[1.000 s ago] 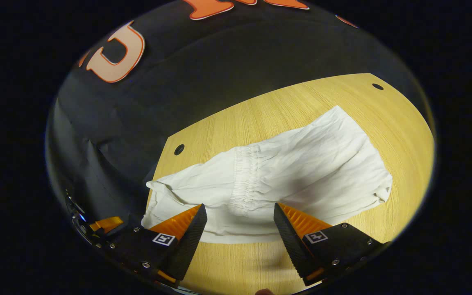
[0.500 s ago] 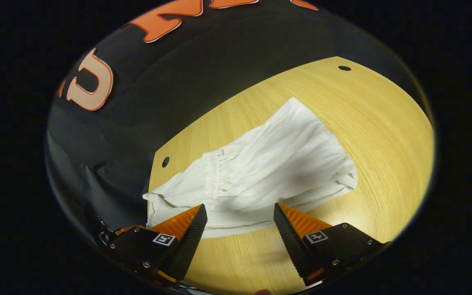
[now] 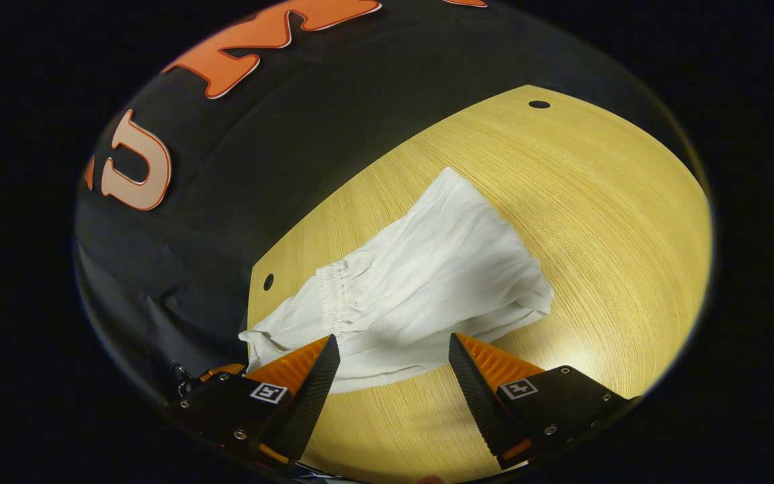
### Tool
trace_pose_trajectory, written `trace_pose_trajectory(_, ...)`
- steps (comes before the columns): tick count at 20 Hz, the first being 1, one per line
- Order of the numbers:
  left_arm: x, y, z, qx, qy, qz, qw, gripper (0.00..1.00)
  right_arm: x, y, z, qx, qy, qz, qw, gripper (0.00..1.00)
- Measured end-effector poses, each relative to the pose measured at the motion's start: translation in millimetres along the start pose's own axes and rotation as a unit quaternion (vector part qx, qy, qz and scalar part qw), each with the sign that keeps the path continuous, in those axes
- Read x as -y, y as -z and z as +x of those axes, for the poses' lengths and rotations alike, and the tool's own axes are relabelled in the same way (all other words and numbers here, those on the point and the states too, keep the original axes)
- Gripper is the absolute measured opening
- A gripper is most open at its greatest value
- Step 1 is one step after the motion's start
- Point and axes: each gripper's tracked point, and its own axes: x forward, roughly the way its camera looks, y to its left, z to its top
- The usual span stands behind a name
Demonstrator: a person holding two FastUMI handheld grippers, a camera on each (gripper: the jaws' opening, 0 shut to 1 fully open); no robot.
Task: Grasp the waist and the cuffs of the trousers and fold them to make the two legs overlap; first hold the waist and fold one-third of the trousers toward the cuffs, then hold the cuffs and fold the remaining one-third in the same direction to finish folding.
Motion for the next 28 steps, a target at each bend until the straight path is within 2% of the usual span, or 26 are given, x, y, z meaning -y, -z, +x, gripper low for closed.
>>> trace_pose_trajectory(2, 13.2, 4.1, 11.1, -0.009, 0.008, 0.001, 1.0, 0.99, 4.1, -5.5, -5.8, 0.003, -0.003, 0.004, 1.0, 0.99)
trace_pose_trajectory(3, 10.1, 5.1, 12.9, -0.011, -0.004, 0.006, 1.0, 1.0, 6.0, -6.2, -8.0, 0.003, -0.005, 0.006, 1.0, 0.99)
trace_pose_trajectory(5, 16.4, 8.7, 27.2, -0.012, 0.001, 0.007, 1.0, 0.68, 11.9, -6.3, -10.9, 0.001, -0.006, 0.01, 1.0, 0.99)
trace_pose_trajectory(6, 16.3, 15.1, 30.1, -0.022, 0.0, 0.005, 1.0, 0.72, 15.1, -6.4, -11.0, 0.0, -0.006, 0.013, 1.0, 0.99)
trace_pose_trajectory(7, 8.7, 21.4, 33.2, -0.033, -0.022, 0.004, 0.999, 0.67, 18.9, -6.2, -12.6, 0.0, -0.005, 0.016, 1.0, 0.99)
trace_pose_trajectory(9, 6.5, 22.3, 36.4, -0.033, -0.026, -0.003, 0.999, 0.15, 27.8, -6.2, -14.2, -0.002, -0.004, 0.021, 1.0, 0.98)
trace_pose_trajectory(11, 9.8, 23.5, 36.5, -0.032, -0.026, 0.008, 0.999, 0.07, 36.4, -4.8, -14.3, -0.005, -0.001, 0.021, 1.0, 0.99)
trace_pose_trajectory(14, 43.5, 16.1, 20.0, -0.012, -0.004, 0.06, 0.998, 0.04, 47.3, -8.8, -18.5, -0.008, -0.002, 0.02, 1.0, 0.99)
trace_pose_trajectory(17, 97.5, 18.9, -11.6, 0.016, 0.03, 0.123, 0.992, 0.03, 59.0, -15.1, -18.3, -0.004, -0.001, 0.01, 1.0, 0.98)
trace_pose_trajectory(20, 158.4, 34.8, -39.9, 0.03, 0.064, 0.162, 0.984, 0.03, 73.1, -26.2, -24.1, 0.008, 0.009, -0.005, 1.0, 0.98)
trace_pose_trajectory(21, 177.9, 41.8, -45.8, 0.034, 0.074, 0.178, 0.981, 0.01, 76.7, -31.6, -28.2, 0.015, 0.012, -0.012, 1.0, 0.98)
trace_pose_trajectory(24, 232.0, 72.9, -60.9, 0.039, 0.097, 0.231, 0.967, 0.04, 95.4, -53.8, -44.2, 0.038, 0.028, -0.056, 0.997, 0.98)
trace_pose_trajectory(28, 290.8, 126.7, -60.4, 0.035, 0.112, 0.302, 0.946, 0.03, 113.9, -85.8, -74.7, 0.078, 0.038, -0.115, 0.99, 0.98)
